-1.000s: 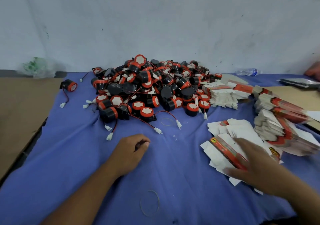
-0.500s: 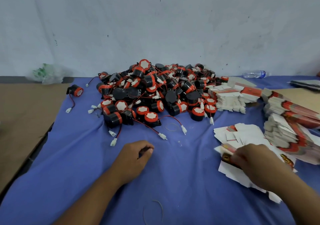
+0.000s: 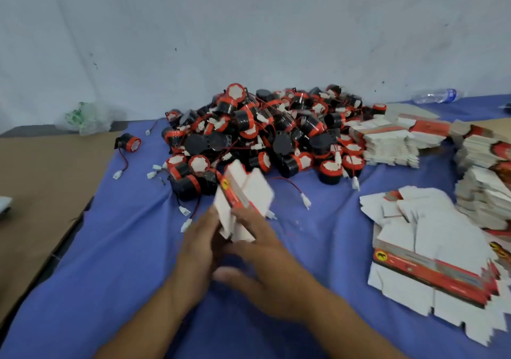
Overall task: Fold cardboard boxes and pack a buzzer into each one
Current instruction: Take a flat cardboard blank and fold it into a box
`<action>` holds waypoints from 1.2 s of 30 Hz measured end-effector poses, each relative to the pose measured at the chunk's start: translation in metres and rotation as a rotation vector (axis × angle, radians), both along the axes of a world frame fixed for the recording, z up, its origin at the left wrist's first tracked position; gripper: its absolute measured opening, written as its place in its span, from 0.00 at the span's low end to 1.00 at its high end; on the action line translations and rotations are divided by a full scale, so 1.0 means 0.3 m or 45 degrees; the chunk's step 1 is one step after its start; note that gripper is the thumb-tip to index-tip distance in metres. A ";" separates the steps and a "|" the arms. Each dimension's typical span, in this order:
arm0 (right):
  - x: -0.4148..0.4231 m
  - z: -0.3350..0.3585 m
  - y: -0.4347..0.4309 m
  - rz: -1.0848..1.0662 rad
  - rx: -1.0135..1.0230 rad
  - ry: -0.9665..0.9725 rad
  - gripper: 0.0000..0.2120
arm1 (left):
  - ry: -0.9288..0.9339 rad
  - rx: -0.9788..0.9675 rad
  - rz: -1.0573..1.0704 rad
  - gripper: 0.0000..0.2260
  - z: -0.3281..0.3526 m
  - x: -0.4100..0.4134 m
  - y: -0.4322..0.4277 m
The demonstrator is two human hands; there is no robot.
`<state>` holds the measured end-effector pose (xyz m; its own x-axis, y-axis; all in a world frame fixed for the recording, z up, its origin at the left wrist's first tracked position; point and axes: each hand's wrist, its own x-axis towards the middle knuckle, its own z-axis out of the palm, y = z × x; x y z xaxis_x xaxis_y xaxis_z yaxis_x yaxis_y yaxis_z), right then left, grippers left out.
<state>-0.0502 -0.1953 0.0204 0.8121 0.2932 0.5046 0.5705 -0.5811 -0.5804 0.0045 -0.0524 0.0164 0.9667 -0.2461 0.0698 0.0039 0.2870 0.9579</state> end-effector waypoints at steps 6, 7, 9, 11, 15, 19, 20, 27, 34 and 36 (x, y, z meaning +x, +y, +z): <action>0.035 -0.020 -0.088 -0.254 0.240 0.252 0.24 | -0.084 -0.048 -0.383 0.24 -0.035 0.025 0.007; 0.039 -0.024 -0.097 -0.317 0.199 0.270 0.27 | -0.128 0.028 -0.346 0.22 -0.044 0.021 -0.004; 0.045 -0.027 -0.104 -0.348 0.164 0.285 0.33 | -0.179 0.101 -0.253 0.18 -0.057 0.022 -0.012; 0.048 -0.025 -0.104 -0.317 0.132 0.301 0.36 | -0.151 0.071 -0.277 0.19 -0.072 0.030 0.000; 0.041 -0.008 -0.105 -0.294 0.143 0.276 0.36 | -0.314 0.238 -0.428 0.24 -0.083 0.044 0.023; 0.034 0.001 -0.104 -0.167 0.272 0.397 0.41 | -0.453 0.415 -0.557 0.25 -0.065 0.034 0.018; 0.032 0.005 -0.099 -0.106 0.351 0.477 0.41 | -0.454 0.415 -0.593 0.26 -0.057 0.028 0.018; 0.039 0.026 -0.116 0.098 0.598 0.672 0.31 | -0.395 0.324 -0.617 0.50 0.012 0.009 0.030; 0.021 0.058 -0.167 0.287 0.507 0.790 0.26 | -0.603 0.685 -0.602 0.45 0.039 0.000 0.076; 0.022 0.066 -0.177 0.303 0.500 0.791 0.26 | -0.638 0.684 -0.485 0.41 0.046 0.001 0.079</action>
<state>-0.0436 -0.2484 0.0401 0.9177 0.3892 0.0797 0.1561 -0.1686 -0.9732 0.0046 -0.0286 0.0303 0.6960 -0.6732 0.2497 -0.4557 -0.1453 0.8782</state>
